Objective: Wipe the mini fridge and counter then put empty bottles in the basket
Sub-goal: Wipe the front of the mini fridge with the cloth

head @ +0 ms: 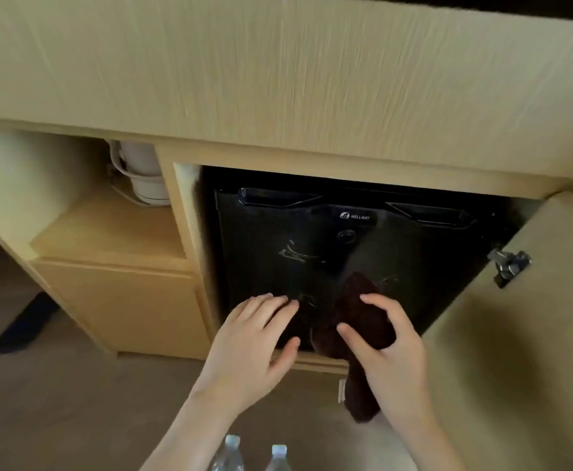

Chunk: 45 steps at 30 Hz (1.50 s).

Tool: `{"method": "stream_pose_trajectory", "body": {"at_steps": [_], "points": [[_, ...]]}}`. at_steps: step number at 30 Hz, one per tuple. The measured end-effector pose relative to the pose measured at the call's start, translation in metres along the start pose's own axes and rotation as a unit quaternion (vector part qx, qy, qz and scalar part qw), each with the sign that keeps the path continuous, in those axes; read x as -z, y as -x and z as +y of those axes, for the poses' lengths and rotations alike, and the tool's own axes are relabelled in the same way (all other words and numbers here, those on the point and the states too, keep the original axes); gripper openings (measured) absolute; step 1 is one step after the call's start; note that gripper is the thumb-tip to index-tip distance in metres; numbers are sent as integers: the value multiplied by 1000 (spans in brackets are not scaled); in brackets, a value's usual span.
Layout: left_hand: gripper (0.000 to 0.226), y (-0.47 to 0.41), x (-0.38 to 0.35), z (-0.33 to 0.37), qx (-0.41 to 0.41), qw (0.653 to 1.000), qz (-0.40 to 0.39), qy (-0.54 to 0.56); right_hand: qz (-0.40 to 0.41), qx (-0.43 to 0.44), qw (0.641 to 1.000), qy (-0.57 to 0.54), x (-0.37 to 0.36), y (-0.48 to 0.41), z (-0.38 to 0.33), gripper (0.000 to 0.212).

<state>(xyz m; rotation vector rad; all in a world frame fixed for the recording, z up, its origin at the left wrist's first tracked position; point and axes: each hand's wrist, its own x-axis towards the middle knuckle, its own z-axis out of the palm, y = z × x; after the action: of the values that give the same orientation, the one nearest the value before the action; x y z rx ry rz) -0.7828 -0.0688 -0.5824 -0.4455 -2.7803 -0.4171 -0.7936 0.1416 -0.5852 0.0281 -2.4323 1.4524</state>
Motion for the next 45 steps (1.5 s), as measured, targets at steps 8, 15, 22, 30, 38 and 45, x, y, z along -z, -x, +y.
{"method": "stream_pose_trajectory", "body": {"at_steps": [8,15,22,30,38,45], "points": [[49,-31,12,4,-28,997,76,5,48,37,996,-71,17,-20,-7,50],[52,-82,54,4,-44,992,116,-38,76,97,984,-129,53,-42,-35,45],[59,-107,51,-6,-36,993,91,-69,109,112,977,-145,70,-80,-34,49],[59,-118,42,3,-38,993,105,-34,204,65,976,34,43,-106,-19,50],[63,-112,42,-16,-58,992,100,-47,207,116,965,115,4,-119,-50,42],[67,-108,29,-21,-42,990,130,-15,252,51,964,71,38,-121,-20,37]]}}
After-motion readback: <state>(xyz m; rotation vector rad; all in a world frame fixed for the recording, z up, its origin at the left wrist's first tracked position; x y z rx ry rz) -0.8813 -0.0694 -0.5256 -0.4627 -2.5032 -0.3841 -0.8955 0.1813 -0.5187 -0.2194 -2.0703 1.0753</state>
